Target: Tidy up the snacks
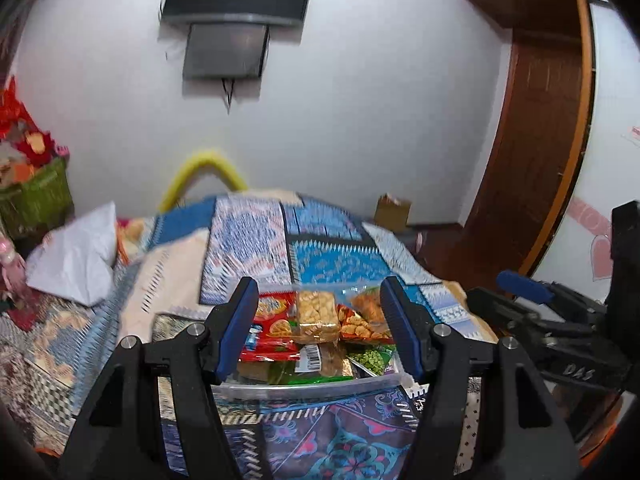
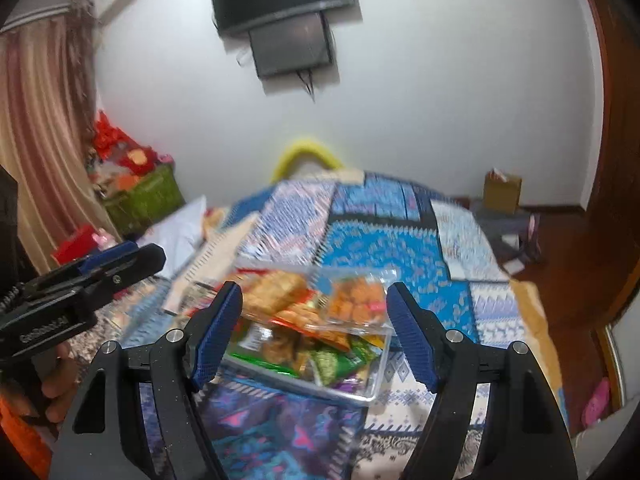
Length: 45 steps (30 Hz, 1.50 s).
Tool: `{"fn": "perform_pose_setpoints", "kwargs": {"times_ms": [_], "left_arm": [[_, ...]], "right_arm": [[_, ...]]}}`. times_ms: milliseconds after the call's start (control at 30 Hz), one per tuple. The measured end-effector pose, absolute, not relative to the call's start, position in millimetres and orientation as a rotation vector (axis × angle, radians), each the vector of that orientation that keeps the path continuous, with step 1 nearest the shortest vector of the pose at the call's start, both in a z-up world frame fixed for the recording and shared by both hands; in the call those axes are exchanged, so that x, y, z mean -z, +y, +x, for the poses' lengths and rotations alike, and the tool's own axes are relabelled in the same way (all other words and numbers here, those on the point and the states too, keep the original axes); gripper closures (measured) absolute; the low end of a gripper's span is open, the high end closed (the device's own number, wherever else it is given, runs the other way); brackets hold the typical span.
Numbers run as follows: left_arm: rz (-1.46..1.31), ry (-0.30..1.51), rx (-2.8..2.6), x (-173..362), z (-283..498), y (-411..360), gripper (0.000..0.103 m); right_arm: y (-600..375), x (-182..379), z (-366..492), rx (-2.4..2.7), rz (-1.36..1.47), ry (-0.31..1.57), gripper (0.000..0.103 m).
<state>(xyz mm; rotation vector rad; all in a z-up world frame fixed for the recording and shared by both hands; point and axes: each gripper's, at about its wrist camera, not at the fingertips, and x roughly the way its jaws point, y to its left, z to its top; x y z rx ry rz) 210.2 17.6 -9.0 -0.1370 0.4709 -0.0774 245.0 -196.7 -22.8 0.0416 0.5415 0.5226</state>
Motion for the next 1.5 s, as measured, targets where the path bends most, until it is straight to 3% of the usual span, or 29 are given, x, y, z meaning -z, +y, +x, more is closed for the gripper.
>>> {"fn": "perform_pose_setpoints", "kwargs": {"times_ms": [167, 367, 1500], "left_arm": [[-0.119, 0.388, 0.072, -15, 159, 18, 0.021], [-0.091, 0.323, 0.051, -29, 120, 19, 0.006], [-0.064, 0.317, 0.054, -19, 92, 18, 0.003]], "right_arm": [[-204, -6, 200, -0.532, 0.059, 0.436, 0.017], [-210, -19, 166, -0.514, 0.070, 0.361, 0.001], [-211, -9, 137, -0.493, 0.035, 0.373, 0.000]]}}
